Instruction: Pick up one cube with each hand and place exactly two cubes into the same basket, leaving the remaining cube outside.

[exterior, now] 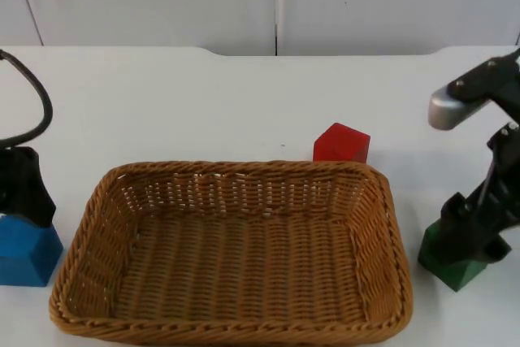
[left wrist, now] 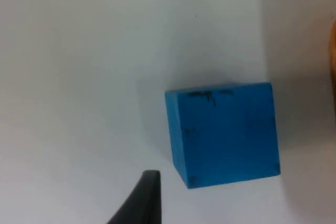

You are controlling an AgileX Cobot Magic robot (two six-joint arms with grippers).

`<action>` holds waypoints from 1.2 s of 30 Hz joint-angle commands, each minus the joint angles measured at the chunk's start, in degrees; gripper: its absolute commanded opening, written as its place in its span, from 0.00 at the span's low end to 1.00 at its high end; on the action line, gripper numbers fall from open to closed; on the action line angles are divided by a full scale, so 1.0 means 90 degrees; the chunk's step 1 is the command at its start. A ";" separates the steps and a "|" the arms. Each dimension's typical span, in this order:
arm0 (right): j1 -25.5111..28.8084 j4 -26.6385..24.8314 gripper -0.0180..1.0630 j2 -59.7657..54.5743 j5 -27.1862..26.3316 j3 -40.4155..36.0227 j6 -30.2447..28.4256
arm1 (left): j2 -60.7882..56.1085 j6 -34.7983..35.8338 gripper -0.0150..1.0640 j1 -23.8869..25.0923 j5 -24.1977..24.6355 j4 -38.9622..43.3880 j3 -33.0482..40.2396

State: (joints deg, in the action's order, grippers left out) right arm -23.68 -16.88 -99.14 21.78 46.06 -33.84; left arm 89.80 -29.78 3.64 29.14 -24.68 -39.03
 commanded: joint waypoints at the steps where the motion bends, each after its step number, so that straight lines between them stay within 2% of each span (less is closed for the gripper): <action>1: -0.0029 0.0020 0.99 -0.0137 -0.0141 0.0038 -0.0008 | 0.0075 -0.0042 0.99 -0.0028 -0.0177 0.0073 -0.0028; 9: -0.0029 0.0022 0.99 -0.0440 -0.0557 0.0038 -0.0008 | 0.0542 -0.0042 0.99 -0.0028 -0.0781 0.0147 -0.0028; 17: -0.0029 -0.0004 0.99 -0.0600 -0.0834 0.0038 -0.0008 | 0.1039 -0.0178 0.99 -0.0028 -0.0831 0.0147 -0.0077; 32: -0.0039 -0.0036 0.99 -0.1030 -0.1258 0.0038 -0.0008 | 0.1767 -0.0326 0.99 -0.0028 -0.1354 0.0147 -0.0091; 36: -0.0039 -0.0343 0.99 -0.1229 -0.1307 0.0038 -0.0008 | 0.1886 -0.0326 0.99 -0.0028 -0.1466 0.0147 -0.0091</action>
State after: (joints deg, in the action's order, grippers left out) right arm -23.68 -19.06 -109.80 10.61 46.18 -33.84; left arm 106.59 -32.47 3.64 16.74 -23.39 -39.61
